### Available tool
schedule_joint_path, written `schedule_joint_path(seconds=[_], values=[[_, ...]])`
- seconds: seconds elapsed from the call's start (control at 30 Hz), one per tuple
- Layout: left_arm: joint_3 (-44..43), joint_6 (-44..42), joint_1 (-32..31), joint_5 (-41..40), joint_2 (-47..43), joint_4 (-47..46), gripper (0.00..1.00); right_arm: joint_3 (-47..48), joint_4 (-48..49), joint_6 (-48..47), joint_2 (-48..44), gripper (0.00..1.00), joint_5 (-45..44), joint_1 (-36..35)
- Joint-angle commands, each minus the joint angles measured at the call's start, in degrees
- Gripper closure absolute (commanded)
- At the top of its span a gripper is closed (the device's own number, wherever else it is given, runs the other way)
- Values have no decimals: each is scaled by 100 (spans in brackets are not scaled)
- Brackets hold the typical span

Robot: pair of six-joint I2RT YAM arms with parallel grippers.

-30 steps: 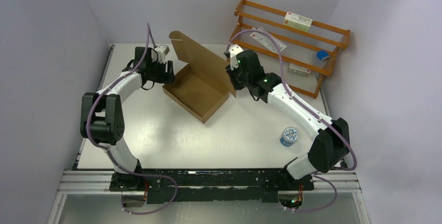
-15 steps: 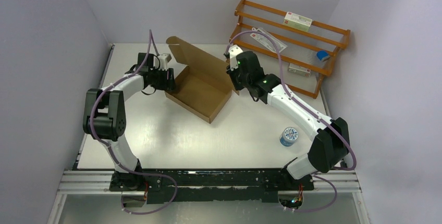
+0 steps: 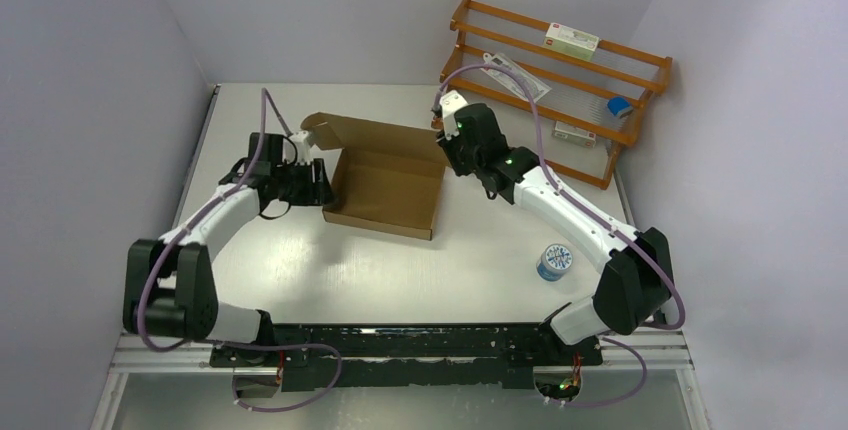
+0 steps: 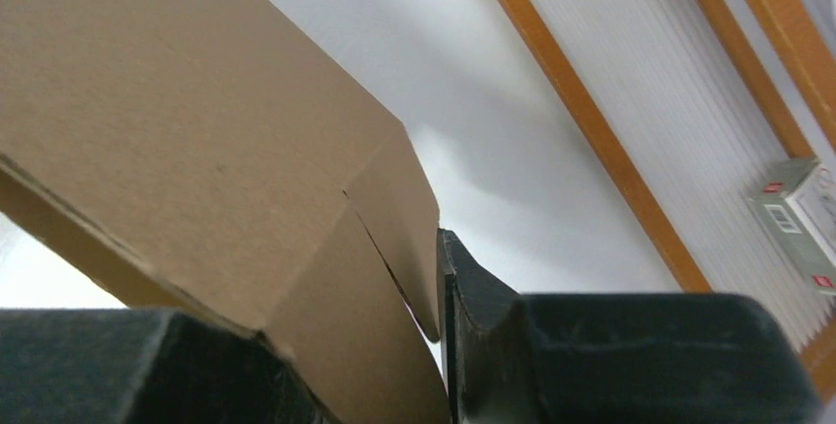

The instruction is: Fold the paper box

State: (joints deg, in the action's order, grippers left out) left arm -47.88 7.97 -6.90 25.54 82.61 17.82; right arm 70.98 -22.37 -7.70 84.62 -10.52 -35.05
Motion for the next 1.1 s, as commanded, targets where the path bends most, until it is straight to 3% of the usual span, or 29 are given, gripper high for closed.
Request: schedule_joint_path(seconds=[0.0, 0.1, 0.27, 0.5, 0.77, 1.07], values=[[-132, -161, -14, -803, -727, 171, 42, -164, 262, -302, -226, 69, -495, 20], [-237, -515, -5, -1367, -1109, -50, 38, -206, 281, -420, -195, 67, -343, 25], [-304, -1408, 0, -1496, -1180, -844, 34, -194, 333, -420, -206, 64, 43, 32], [-1098, -2601, 174, -554, -510, -973, 33, -273, 382, -431, -294, 64, 121, 27], [-438, -3891, 669, 724, -908, -2057, 34, -326, 452, -447, -332, 64, 249, 28], [-1103, -4912, 672, 2039, -307, -1125, 39, -292, 416, -492, -331, 67, 399, 26]])
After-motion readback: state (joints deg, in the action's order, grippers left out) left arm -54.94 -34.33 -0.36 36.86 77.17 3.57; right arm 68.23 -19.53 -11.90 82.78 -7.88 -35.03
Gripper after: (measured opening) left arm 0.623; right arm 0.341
